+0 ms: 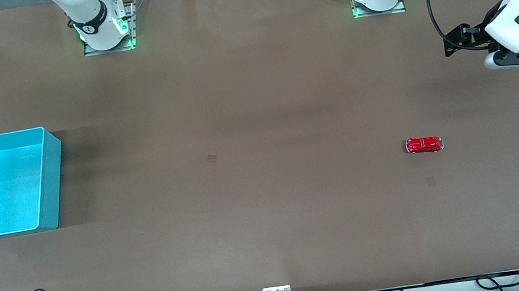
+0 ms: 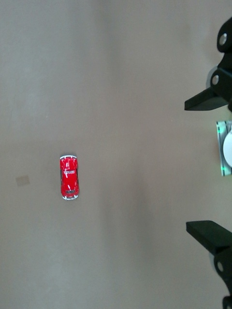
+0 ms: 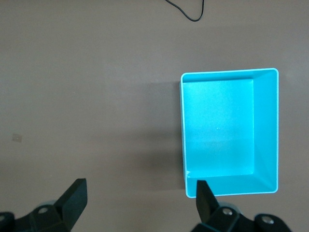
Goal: Wind red beetle toy and store in blue box
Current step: 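Move the left gripper down over the red toy car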
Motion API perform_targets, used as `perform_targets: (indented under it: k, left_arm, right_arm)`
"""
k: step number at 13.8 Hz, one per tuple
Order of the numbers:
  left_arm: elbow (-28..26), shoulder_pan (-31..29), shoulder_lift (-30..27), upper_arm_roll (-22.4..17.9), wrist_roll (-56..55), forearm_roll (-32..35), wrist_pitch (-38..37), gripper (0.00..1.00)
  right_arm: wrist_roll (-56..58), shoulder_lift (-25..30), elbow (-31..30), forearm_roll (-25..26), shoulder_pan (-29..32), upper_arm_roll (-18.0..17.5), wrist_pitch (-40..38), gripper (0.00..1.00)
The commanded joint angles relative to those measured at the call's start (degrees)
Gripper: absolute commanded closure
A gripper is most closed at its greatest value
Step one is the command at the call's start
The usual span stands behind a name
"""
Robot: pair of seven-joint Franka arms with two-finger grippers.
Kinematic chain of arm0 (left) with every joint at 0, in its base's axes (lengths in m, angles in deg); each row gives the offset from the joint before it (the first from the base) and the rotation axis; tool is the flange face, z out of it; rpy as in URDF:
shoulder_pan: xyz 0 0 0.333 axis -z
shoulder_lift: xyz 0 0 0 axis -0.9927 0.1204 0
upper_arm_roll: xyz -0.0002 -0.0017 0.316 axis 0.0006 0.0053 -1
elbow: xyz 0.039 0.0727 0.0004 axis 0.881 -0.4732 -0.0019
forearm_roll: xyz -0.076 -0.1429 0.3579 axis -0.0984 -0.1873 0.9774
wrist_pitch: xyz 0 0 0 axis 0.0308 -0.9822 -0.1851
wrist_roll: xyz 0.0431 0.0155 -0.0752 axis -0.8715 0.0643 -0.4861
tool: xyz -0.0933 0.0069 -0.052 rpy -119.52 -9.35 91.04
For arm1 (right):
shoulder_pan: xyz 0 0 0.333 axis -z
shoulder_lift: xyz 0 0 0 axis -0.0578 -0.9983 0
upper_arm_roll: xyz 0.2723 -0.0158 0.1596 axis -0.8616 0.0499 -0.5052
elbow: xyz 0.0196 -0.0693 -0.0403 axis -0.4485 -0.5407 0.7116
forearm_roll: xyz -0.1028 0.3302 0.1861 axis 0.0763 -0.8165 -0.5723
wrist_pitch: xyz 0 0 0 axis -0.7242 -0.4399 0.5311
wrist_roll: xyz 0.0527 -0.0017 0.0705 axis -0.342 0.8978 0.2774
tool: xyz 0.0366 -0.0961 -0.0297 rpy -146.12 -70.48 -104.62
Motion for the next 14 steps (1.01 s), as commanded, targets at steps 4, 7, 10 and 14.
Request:
perform_targets:
  k: [4,7,10,14]
  left_arm:
    - [2.73,-0.37,2.16,-0.21,18.81,-0.66,-1.52,0.0]
    - [2.46,-0.55,3.21,-0.21,28.55,-0.58,-0.99,0.0]
    - [1.5,-0.72,4.7,-0.3,40.33,1.61,1.9,0.0]
    - [-1.22,-0.72,9.53,-0.3,57.73,5.31,9.18,0.0]
  right_arm:
    - [0.38,0.16,0.36,0.07,0.17,-0.06,-1.31,0.0]
    - [0.38,0.42,0.36,0.07,0.17,-0.06,-1.4,0.0]
    - [0.3,0.33,0.36,-0.02,0.17,-0.06,-2.28,0.0]
    - [0.3,0.33,0.45,-0.02,0.17,-0.15,-2.37,0.0]
